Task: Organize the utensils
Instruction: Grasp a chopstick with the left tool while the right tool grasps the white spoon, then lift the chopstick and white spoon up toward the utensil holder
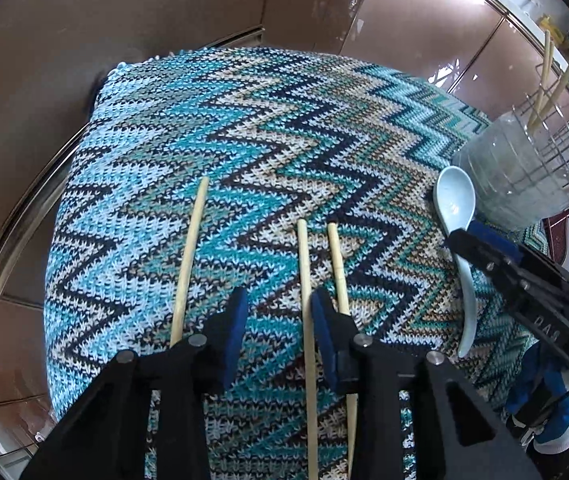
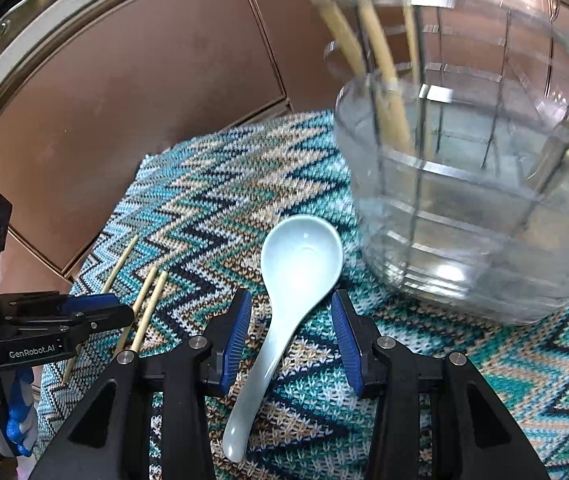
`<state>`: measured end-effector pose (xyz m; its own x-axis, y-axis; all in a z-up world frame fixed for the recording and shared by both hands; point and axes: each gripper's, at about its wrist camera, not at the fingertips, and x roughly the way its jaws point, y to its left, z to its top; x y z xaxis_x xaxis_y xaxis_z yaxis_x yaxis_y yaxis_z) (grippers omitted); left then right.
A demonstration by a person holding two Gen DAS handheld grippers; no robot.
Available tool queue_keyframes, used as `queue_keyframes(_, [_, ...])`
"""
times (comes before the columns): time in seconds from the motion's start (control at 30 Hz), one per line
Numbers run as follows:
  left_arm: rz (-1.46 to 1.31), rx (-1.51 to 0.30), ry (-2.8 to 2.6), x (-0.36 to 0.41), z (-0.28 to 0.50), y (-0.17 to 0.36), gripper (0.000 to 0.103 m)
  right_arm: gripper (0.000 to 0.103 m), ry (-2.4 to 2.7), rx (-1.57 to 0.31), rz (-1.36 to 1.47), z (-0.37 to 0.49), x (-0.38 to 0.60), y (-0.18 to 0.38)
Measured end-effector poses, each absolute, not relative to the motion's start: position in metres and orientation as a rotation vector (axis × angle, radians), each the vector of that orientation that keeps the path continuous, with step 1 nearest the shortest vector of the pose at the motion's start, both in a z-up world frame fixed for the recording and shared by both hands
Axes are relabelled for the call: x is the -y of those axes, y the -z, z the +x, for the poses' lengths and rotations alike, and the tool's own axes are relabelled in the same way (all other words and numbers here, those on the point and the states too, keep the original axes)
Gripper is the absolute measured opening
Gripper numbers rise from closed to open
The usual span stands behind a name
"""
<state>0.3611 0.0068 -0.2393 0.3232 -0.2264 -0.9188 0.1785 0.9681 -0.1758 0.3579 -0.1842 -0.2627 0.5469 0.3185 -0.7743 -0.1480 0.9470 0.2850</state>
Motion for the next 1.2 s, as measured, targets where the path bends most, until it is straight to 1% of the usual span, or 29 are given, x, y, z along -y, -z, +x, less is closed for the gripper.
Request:
queue_keyframes(0.03, [-0.038,-1.215,0.264,-0.006,0.362,0.241,0.029,0.043,-0.284,-0.961,0.18,0.358,0.181,0.265])
queue_keyframes(0.1, [-0.021,-1.215,0.261,-0.004,0.363,0.241,0.027,0.037,-0.288,-0.973,0.145,0.356,0.174,0.267])
queue_keyframes(0.13, [-0.013,-1.217,0.261,-0.003,0.363,0.242,0.024,0.027,-0.281,-0.975,0.109,0.355,0.17,0.268])
queue_keyframes(0.17, [-0.006,-1.219,0.263,-0.001,0.364,0.242,0.022,0.021,-0.287,-0.979,0.103,0.355,0.17,0.267])
queue_keyframes(0.33, [0.002,-1.233,0.263,0.002,0.368,0.243,0.014,0.013,-0.329,-1.008,0.159,0.349,0.178,0.267])
queue_keyframes(0.47, [-0.005,-1.234,0.262,-0.001,0.367,0.245,0.008,0.013,-0.366,-1.034,0.192,0.333,0.181,0.269])
queue_keyframes(0.7, [-0.031,-1.253,0.273,-0.023,0.354,0.242,0.006,0.013,-0.461,-1.095,0.2,0.285,0.176,0.27])
queue_keyframes(0.73, [-0.035,-1.26,0.272,-0.024,0.354,0.241,0.006,0.014,-0.464,-1.092,0.19,0.281,0.175,0.268])
queue_keyframes(0.77, [-0.04,-1.266,0.271,-0.026,0.354,0.241,0.006,0.018,-0.471,-1.086,0.173,0.28,0.173,0.266])
queue_keyframes(0.8, [-0.039,-1.272,0.272,-0.027,0.354,0.241,0.006,0.023,-0.467,-1.074,0.155,0.281,0.173,0.263])
queue_keyframes(0.83, [-0.035,-1.278,0.273,-0.028,0.355,0.24,0.007,0.031,-0.457,-1.065,0.146,0.283,0.173,0.261])
queue_keyframes(0.87, [-0.032,-1.282,0.273,-0.03,0.355,0.239,0.007,0.035,-0.454,-1.048,0.143,0.286,0.175,0.257])
queue_keyframes(1.0, [-0.023,-1.301,0.278,-0.027,0.362,0.239,0.008,0.035,-0.442,-1.025,0.085,0.305,0.176,0.249])
queue_keyframes(1.2, [0.004,-1.315,0.287,-0.023,0.369,0.237,0.008,0.035,-0.546,-1.074,0.036,0.335,0.172,0.258])
